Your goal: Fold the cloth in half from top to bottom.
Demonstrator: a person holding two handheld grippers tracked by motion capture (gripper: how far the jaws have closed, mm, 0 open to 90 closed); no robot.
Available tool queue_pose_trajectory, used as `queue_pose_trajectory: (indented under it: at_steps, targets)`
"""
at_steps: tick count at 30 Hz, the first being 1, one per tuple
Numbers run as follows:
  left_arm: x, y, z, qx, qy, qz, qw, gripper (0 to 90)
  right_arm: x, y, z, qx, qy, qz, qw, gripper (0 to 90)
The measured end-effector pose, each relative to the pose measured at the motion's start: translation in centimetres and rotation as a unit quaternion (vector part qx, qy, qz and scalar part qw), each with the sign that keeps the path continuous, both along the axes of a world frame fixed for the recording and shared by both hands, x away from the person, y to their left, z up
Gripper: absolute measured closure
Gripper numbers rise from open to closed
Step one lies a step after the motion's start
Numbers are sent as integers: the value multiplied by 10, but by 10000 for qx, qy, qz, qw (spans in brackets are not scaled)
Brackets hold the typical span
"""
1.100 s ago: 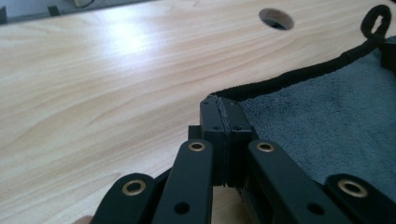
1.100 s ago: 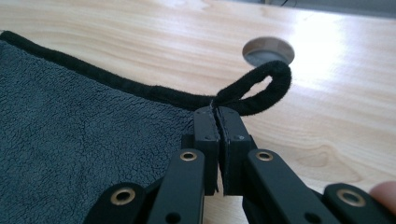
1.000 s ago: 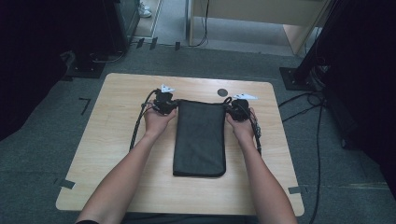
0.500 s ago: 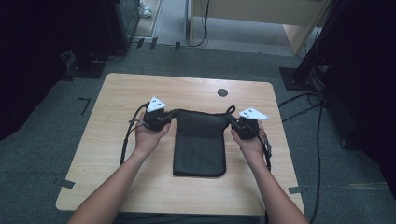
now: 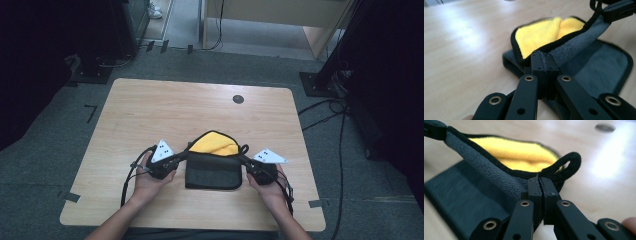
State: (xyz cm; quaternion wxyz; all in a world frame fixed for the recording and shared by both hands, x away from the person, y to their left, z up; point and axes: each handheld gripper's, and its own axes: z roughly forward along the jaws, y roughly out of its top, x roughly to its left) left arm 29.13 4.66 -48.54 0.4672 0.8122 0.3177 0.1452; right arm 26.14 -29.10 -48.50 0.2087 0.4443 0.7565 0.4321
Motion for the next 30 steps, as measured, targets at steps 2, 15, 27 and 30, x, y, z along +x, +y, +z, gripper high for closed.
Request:
queue_pose_trajectory:
  at_steps: [2, 15, 27, 30]
  targets:
    - [-6, 1, -6, 44, 103, -60, 9999, 900, -7, 2, -5, -170, 39, 77, 9998, 876]
    - [-27, 0, -26, 309, 320, -275, 9986, 895, -27, -4, -22, -125, 548, 316, 9979, 861]
    - [-27, 0, -26, 317, 291, -275, 9987, 882, 27, -5, 18, 490, 232, 148, 9984, 637]
    - [-28, 0, -27, 325, 277, -272, 9987, 881, 56, 12, 13, 466, 395, 155, 9980, 654]
